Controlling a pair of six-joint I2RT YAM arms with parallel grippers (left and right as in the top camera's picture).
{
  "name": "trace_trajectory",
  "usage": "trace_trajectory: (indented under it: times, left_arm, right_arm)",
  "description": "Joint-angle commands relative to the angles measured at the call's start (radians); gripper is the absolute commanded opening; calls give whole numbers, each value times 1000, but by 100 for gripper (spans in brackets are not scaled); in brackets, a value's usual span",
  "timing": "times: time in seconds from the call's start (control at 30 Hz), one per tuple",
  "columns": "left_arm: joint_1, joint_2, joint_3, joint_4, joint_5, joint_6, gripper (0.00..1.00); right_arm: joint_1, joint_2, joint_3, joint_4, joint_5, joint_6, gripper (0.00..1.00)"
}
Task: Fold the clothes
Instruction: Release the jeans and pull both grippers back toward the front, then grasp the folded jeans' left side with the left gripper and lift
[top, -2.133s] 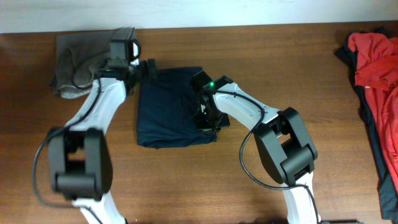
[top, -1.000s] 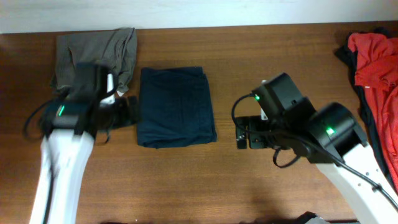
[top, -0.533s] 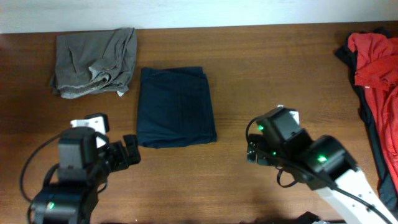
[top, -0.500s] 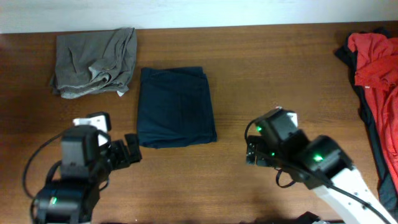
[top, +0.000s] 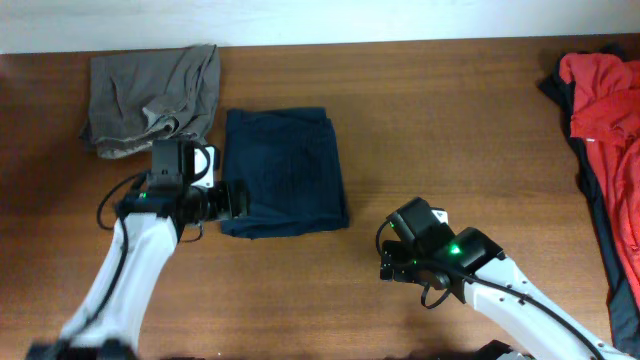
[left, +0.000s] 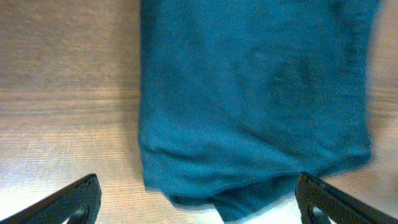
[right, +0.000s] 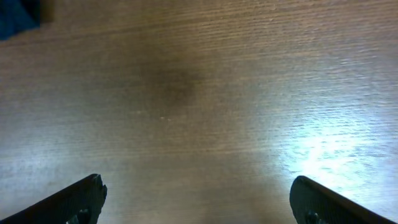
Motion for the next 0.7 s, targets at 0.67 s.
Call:
trace_trajectory:
  times: [0.67]
  left_arm:
    - [126, 332, 31, 333, 285, 193, 99]
  right_arm:
    - [0, -2, -123, 124, -51, 34, 99]
